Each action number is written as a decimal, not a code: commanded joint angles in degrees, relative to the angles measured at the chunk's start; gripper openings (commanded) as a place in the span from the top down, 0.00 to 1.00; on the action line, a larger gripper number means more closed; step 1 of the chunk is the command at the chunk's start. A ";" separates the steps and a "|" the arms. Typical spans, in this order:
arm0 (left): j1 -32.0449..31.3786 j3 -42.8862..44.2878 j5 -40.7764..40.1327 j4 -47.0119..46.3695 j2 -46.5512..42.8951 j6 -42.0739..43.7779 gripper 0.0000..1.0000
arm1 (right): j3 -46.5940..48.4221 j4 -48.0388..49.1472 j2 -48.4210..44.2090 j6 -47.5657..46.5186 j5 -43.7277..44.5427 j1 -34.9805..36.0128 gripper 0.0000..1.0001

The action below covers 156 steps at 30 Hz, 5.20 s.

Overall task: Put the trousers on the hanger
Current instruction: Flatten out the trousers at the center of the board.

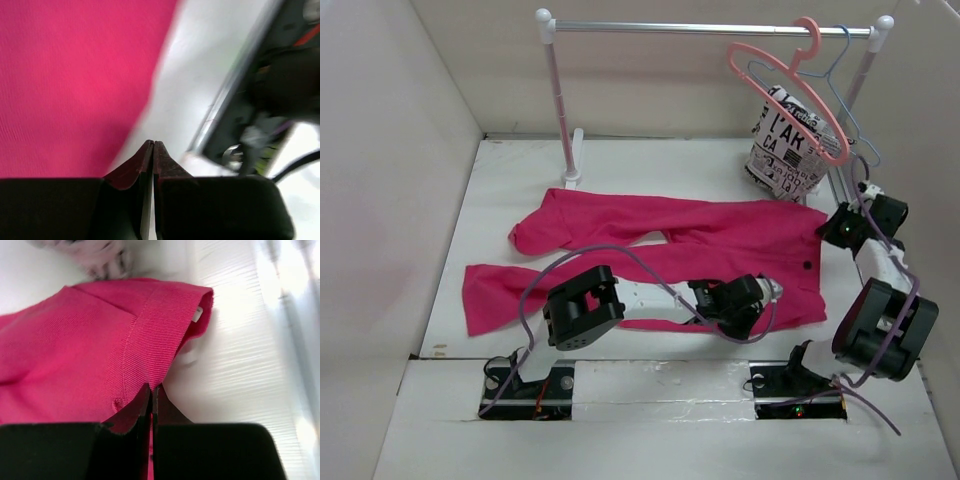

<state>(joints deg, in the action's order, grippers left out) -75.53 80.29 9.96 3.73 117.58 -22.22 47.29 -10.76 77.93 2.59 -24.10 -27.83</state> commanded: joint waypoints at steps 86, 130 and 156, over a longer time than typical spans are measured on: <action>50.75 -12.36 -16.46 16.49 -21.88 3.76 0.63 | -4.84 5.58 0.64 2.60 13.38 85.93 0.39; 68.58 -0.05 -28.06 23.96 -29.69 0.95 1.00 | -8.88 1.71 0.99 -1.01 18.74 84.88 0.28; 82.39 29.78 -27.61 31.17 -3.90 -0.99 0.25 | -9.15 -9.09 -7.43 -0.83 15.13 85.40 0.27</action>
<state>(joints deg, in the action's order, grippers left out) 8.23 112.03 -15.38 35.53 124.09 -23.07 34.96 -16.71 73.30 1.78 -8.62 57.36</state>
